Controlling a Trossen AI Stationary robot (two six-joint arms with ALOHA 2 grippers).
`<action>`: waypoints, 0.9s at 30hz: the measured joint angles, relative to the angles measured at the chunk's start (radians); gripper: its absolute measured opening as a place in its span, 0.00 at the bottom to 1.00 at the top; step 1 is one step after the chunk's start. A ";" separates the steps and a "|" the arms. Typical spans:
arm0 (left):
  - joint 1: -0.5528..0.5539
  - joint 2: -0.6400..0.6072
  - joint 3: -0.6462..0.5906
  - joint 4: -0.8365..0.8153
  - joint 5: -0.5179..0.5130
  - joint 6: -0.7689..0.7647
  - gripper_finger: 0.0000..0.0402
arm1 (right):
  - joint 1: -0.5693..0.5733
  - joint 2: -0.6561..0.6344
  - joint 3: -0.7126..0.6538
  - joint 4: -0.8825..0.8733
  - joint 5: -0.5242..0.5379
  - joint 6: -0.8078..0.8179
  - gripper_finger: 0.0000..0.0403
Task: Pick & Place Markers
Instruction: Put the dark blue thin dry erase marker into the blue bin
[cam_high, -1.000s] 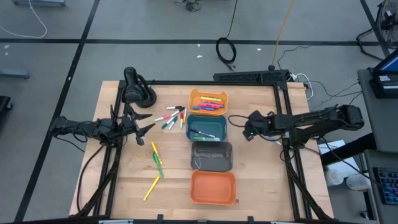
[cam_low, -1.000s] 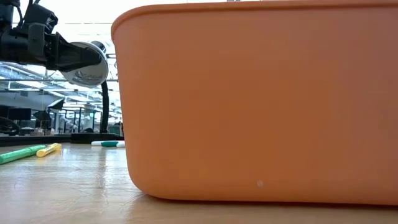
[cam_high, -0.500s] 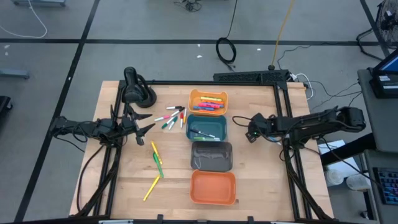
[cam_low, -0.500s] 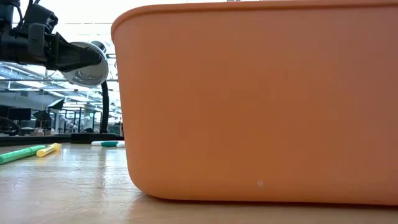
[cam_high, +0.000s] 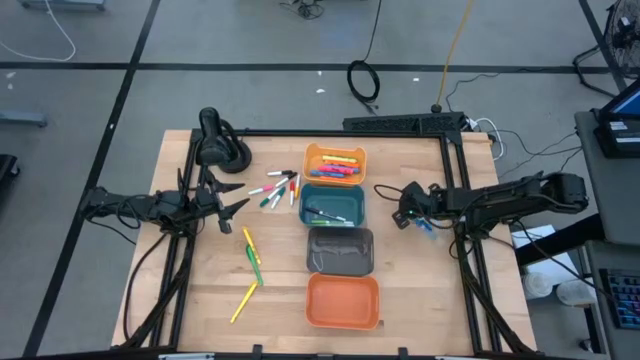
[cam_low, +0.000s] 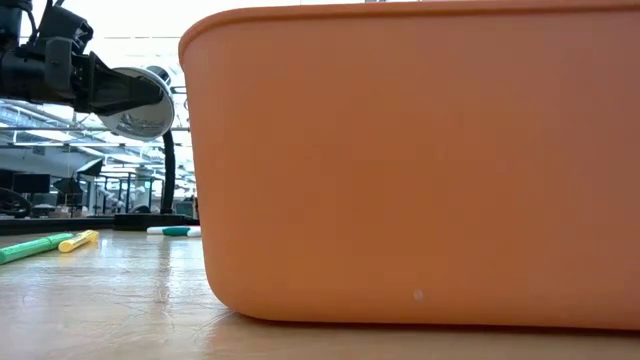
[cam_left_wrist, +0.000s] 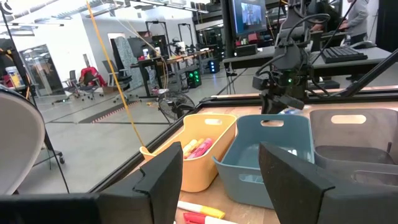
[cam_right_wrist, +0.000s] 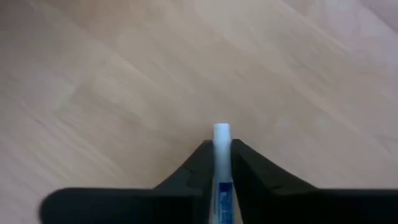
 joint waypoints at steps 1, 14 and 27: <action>0.000 0.000 0.000 0.000 0.000 0.000 0.53 | 0.000 0.000 -0.001 0.014 0.000 -0.012 0.08; 0.000 0.000 0.000 0.000 0.000 0.000 0.53 | 0.001 0.001 -0.001 0.500 0.086 -0.307 0.03; 0.000 0.000 0.000 0.000 0.000 0.000 0.53 | 0.040 0.003 0.000 1.337 -0.136 -0.674 0.04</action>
